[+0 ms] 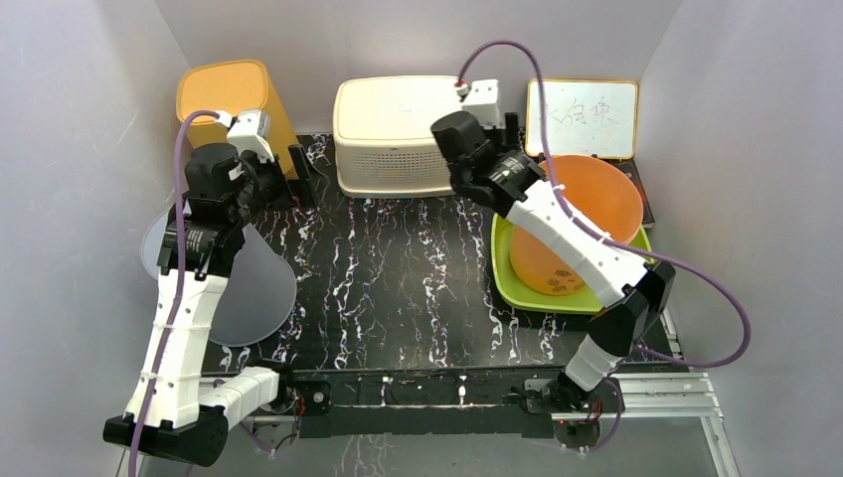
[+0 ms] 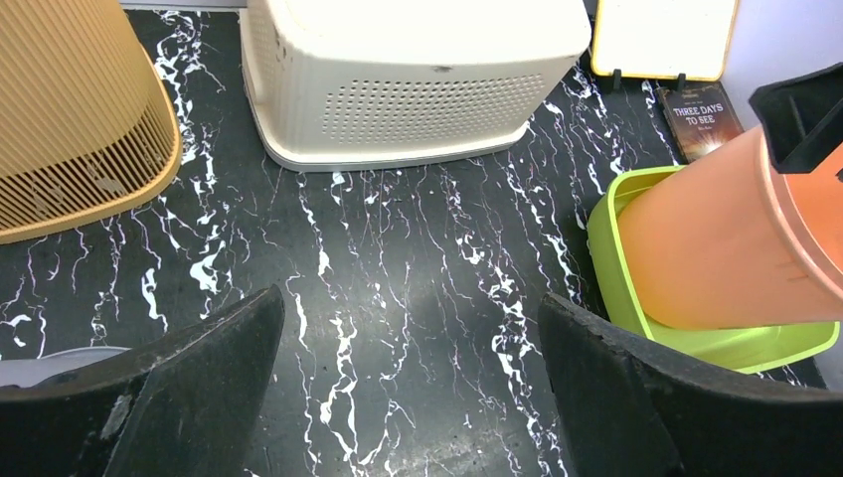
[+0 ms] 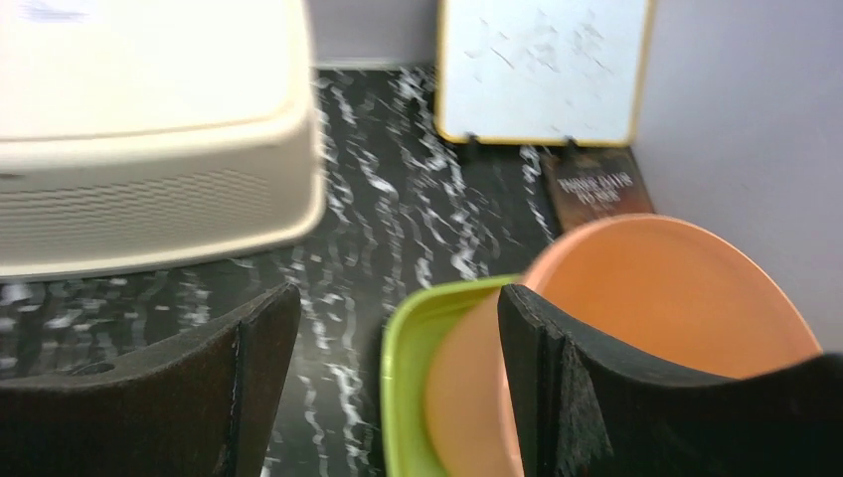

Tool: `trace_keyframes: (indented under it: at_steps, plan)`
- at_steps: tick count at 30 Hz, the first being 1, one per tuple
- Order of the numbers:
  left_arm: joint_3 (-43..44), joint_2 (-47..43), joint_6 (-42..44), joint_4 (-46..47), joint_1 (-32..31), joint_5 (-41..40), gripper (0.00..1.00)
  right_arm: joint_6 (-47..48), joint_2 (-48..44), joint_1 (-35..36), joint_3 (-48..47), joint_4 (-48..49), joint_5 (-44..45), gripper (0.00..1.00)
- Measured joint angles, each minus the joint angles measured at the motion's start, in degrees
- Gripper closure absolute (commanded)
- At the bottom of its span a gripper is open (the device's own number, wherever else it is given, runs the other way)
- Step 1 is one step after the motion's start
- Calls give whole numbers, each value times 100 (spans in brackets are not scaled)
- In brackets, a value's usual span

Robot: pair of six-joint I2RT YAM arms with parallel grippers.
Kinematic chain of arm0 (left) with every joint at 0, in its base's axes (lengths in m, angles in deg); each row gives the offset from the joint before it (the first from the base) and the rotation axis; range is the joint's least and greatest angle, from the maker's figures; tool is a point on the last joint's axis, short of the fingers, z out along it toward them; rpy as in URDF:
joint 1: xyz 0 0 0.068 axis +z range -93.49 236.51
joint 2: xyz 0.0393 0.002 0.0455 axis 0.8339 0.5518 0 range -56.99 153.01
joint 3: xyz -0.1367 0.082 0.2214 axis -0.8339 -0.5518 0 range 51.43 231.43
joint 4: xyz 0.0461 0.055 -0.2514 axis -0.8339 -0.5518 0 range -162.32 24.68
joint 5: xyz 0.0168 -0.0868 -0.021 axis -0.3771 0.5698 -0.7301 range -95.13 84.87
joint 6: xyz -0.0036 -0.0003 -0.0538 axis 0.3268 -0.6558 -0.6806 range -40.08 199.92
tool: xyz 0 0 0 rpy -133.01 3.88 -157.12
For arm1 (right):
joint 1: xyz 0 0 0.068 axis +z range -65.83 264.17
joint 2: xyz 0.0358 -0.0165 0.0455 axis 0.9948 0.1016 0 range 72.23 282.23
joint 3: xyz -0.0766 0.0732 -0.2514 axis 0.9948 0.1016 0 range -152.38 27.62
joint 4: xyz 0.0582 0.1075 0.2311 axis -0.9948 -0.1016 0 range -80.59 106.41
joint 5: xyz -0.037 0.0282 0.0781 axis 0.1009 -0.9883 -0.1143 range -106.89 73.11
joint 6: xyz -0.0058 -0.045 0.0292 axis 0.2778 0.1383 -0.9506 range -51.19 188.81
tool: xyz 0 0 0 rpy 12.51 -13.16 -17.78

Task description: Turn the large container upside down

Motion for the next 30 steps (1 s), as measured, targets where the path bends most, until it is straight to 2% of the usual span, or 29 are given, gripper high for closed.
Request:
trace_keyframes:
  at_steps: [5, 10, 16, 22, 25, 30]
  plan:
    - [-105, -37, 24, -11, 0, 42, 2, -293, -450, -612, 684, -605, -33, 30]
    - [-243, -50, 31, 0, 0, 125, 2, -566, -977, -778, 1276, -951, -210, 30]
    - [-398, -50, 20, 15, 0, 240, 2, -737, -1703, -1019, 2269, -903, -551, 30]
    - [-470, -63, -4, 48, 0, 286, 2, -793, -1853, -1231, 3139, -470, -1058, 33]
    - [-470, -85, -13, 48, 0, 286, 2, -739, -1853, -1285, 3257, -363, -1272, 40]
    - [-470, -140, -20, 46, 0, 282, 2, -686, -1864, -1320, 3296, -155, -1460, 72]
